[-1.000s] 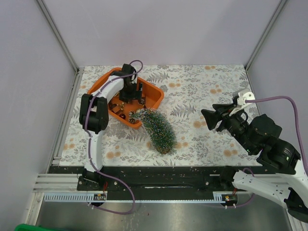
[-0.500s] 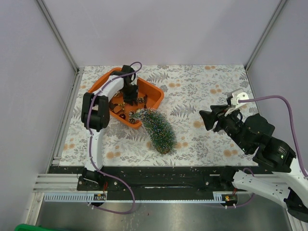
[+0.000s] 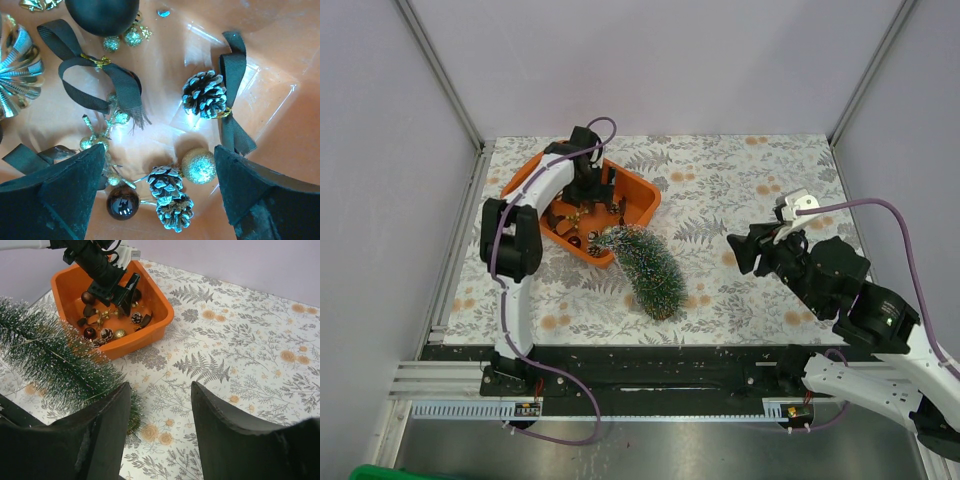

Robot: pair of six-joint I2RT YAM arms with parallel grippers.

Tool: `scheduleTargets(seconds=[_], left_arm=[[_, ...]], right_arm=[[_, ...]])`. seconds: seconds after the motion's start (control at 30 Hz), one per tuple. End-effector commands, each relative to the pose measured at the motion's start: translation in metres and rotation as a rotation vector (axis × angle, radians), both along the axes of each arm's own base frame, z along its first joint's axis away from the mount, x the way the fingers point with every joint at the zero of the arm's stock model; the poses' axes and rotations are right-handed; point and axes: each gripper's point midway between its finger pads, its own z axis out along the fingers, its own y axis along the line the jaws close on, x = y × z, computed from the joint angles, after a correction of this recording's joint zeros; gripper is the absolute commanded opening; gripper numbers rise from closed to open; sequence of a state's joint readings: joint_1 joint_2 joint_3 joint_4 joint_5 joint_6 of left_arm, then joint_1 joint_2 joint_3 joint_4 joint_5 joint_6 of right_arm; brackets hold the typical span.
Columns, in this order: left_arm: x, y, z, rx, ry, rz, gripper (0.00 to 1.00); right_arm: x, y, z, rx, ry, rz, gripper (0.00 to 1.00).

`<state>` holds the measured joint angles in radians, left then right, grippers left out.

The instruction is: Decorate the small christmas tree

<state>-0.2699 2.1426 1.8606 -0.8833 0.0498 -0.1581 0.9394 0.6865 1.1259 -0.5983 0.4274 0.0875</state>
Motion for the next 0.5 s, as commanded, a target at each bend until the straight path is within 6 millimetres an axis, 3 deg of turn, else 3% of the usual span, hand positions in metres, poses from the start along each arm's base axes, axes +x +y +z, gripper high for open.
scheduleTargets(seconds=[0.0,0.07,0.17,0.47], left_arm=[[0.010,-0.003,0.005,0.002,0.006,0.033,0.95],[0.010,-0.003,-0.004,0.006,0.045,0.043,0.95],[0.013,-0.006,-0.002,-0.023,0.039,0.051,0.93],[-0.013,-0.017,-0.049,-0.078,0.204,0.018,0.84]], right_arm=[[0.003,0.003,0.007,0.055,-0.020,-0.006,0.59],[0.001,0.003,0.006,0.064,-0.019,-0.001,0.59],[-0.002,-0.001,0.004,0.077,-0.018,-0.005,0.59],[-0.006,-0.011,0.004,0.085,-0.028,-0.020,0.59]])
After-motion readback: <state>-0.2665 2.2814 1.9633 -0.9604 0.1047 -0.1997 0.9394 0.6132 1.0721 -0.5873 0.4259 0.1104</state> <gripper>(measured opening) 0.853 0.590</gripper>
